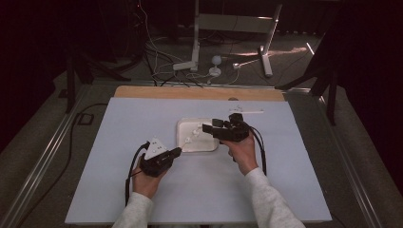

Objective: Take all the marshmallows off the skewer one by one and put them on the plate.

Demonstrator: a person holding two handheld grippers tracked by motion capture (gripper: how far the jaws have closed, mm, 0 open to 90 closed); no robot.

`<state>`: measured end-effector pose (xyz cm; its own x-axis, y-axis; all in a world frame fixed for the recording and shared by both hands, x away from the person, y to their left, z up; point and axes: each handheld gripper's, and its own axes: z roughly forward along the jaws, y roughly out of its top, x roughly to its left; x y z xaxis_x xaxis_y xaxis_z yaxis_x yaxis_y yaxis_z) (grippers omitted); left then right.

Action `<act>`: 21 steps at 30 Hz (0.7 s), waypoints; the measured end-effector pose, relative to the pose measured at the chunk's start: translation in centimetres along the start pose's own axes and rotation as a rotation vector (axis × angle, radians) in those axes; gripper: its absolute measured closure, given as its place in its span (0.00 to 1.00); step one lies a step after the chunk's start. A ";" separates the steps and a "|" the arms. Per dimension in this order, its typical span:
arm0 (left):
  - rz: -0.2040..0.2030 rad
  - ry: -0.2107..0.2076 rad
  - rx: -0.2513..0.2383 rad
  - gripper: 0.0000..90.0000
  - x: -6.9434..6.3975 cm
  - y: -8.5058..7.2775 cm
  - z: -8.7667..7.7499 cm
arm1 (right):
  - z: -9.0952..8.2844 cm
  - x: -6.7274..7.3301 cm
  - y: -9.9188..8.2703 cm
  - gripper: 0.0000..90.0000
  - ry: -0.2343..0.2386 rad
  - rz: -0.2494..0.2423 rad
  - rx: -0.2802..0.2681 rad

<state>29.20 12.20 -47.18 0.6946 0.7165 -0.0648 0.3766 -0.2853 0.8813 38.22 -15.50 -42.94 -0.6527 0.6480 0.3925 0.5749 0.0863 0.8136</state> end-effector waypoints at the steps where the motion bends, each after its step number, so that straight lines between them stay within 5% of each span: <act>1: 0.004 -0.003 -0.002 1.00 0.0 0.0 0.0 | 0.2 -0.1 0.0 0.50 0.010 0.013 0.005; 15: 0.051 -0.031 -0.039 1.00 -0.4 -0.3 0.2 | 1.3 -0.4 0.3 0.78 0.136 0.161 0.082; 21: 0.074 -0.031 -0.040 1.00 -0.6 -0.4 0.4 | 1.0 -0.2 0.7 0.85 0.118 0.149 0.067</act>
<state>28.89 11.67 -47.70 0.7380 0.6746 -0.0129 0.2996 -0.3105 0.9021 39.23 -14.79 -42.90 -0.6090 0.5643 0.5574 0.6984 0.0484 0.7141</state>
